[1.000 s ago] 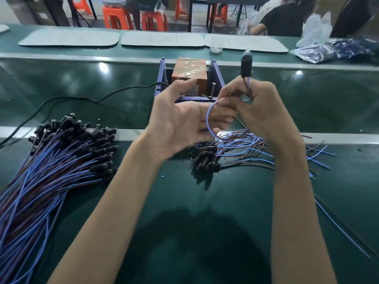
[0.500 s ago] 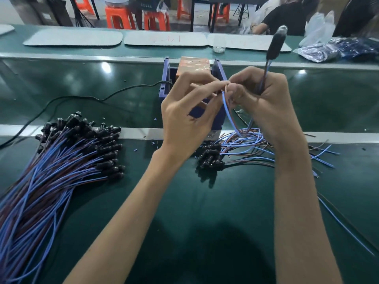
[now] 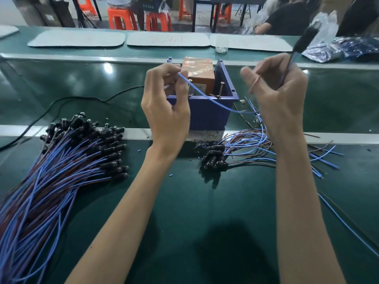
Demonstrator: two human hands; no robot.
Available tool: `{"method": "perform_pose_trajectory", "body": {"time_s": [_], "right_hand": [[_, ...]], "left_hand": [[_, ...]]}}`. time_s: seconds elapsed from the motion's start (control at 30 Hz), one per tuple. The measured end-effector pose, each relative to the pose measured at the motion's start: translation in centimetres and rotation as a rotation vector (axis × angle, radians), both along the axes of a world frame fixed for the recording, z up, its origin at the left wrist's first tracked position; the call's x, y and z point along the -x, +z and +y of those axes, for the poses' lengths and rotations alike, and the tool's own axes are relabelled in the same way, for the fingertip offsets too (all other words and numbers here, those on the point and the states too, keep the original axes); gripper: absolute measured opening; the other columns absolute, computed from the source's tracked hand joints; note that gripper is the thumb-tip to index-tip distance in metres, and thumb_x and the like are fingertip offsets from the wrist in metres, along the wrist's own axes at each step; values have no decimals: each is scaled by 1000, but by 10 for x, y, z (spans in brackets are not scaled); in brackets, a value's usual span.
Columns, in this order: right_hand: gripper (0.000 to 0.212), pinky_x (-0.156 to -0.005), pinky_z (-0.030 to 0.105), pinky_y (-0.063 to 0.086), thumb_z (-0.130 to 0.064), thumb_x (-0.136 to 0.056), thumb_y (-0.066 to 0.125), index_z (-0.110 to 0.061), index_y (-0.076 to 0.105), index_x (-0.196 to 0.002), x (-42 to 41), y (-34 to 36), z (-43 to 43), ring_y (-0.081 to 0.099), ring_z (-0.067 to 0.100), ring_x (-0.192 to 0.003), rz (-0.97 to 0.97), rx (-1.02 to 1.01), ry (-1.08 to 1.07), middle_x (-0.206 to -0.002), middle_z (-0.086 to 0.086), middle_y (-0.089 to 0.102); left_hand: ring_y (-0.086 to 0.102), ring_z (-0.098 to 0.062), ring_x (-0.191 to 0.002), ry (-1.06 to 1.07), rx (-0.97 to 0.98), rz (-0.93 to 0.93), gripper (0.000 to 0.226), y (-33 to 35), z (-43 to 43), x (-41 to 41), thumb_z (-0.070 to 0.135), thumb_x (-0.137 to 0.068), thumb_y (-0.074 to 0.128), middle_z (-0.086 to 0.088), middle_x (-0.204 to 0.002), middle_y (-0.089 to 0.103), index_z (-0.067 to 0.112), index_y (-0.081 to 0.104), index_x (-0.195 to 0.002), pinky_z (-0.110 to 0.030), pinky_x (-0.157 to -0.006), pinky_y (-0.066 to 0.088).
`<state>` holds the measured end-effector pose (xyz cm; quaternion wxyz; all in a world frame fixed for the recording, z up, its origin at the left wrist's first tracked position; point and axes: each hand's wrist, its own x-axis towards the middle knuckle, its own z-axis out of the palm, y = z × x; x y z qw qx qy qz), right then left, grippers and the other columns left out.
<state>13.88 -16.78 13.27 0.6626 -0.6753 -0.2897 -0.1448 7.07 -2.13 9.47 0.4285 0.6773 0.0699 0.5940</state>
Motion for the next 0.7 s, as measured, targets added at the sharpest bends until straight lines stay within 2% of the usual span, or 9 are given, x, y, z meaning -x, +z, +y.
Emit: {"method": "perform_pose_trajectory", "body": {"time_s": [0.07,0.13,0.2,0.27,0.33,0.43,0.5,0.57,0.7], "right_hand": [[27,-53,26,41,-29,-88,64,-21,48,-68,0,1,1,51,14,-52,74,-77,-37,-61,-2,56],[36,-44,17,34,-37,-96,49,-19,49,-65,1,1,2,50,9,-48,172,-141,-19,-57,-9,55],[46,-39,16,27,-38,-102,33,-17,55,-69,1,0,2,45,7,-49,248,-183,5,-63,-5,53],[51,-37,15,22,-36,-105,25,-17,59,-72,1,0,2,38,6,-47,290,-227,34,-65,-1,44],[54,-38,15,20,-35,-105,24,-15,61,-72,1,0,2,36,7,-45,315,-230,59,-61,-2,44],[54,-38,15,20,-34,-105,27,-12,64,-72,2,2,3,40,8,-45,333,-168,65,-57,-3,54],[51,-39,15,22,-34,-105,30,-13,67,-77,4,3,3,43,8,-47,364,-128,86,-60,-3,58],[46,-41,15,23,-35,-105,31,-16,68,-87,5,3,4,43,7,-49,395,-105,102,-63,-5,60],[37,-39,16,25,-30,-104,38,-10,68,-94,4,3,1,43,6,-50,382,-40,79,-72,0,61]], "left_hand": [[64,-21,-83,-3,14,6,10,-2,2,-1,8,-94,55,-15,-93,63,-1,55,-96,-23,-77,50],[63,-25,-80,5,-12,8,4,-4,4,-1,2,-93,50,-11,-90,60,6,52,-95,-27,-75,50],[63,-28,-78,16,-26,-4,20,-4,5,-1,-2,-93,45,-9,-91,57,18,44,-96,-32,-75,51],[65,-25,-79,7,-28,-23,20,-4,5,-1,1,-95,41,-11,-93,56,20,40,-99,-28,-76,51],[65,-23,-80,-2,-35,-30,15,-8,6,-2,0,-96,36,-16,-94,54,10,45,-102,-26,-77,51],[66,-25,-80,-15,-39,7,37,-10,6,-1,-8,-83,25,-24,-91,53,-9,50,-110,-31,-80,54],[65,-22,-80,-23,-45,25,48,-8,5,1,-13,-77,22,-22,-93,52,-11,50,-116,-33,-81,55],[67,-17,-80,-17,-37,36,49,-7,6,1,-11,-79,22,-19,-104,48,-11,48,-120,-30,-80,56],[65,-17,-106,-5,51,157,38,-7,14,-3,-5,-94,26,-23,-129,44,-10,44,-127,-26,-94,51]]}}
